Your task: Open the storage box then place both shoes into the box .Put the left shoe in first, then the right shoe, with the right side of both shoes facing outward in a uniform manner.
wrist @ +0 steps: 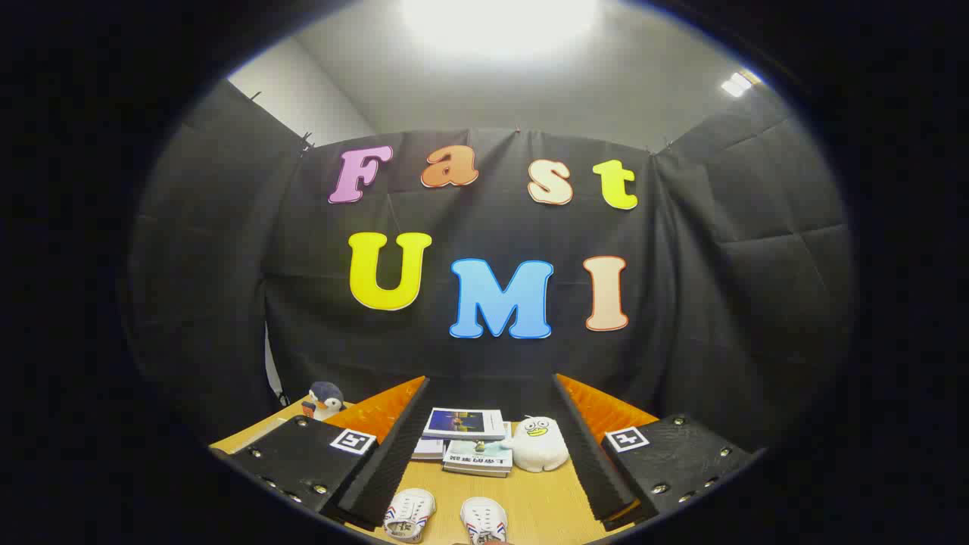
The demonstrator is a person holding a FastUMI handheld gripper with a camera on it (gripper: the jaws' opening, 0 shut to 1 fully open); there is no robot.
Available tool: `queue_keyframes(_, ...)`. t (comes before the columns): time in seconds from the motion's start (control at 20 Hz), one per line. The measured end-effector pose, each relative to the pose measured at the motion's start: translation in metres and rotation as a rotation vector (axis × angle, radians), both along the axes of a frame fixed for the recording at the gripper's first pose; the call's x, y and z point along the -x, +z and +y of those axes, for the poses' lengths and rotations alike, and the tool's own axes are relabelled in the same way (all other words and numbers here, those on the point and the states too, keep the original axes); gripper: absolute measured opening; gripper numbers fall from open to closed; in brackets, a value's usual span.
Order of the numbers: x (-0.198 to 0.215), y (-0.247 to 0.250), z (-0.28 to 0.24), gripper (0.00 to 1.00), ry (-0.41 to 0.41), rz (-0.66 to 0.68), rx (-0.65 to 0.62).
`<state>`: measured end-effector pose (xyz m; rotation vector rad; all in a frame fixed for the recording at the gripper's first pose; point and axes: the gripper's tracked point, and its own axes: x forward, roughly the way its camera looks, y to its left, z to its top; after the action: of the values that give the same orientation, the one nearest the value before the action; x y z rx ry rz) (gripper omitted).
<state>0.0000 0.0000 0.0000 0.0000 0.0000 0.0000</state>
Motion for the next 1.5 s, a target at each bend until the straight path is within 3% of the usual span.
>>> queue_keyframes(0.95, -0.021, -0.025, 0.0, 0.95, 0.061, 0.044, -0.029)
queue_keyframes(1.3, -0.042, -0.064, 0.039, 0.95, 0.199, 0.154, -0.106)
queue_keyframes(1.5, -0.049, -0.102, 0.082, 0.95, 0.346, 0.284, -0.19)
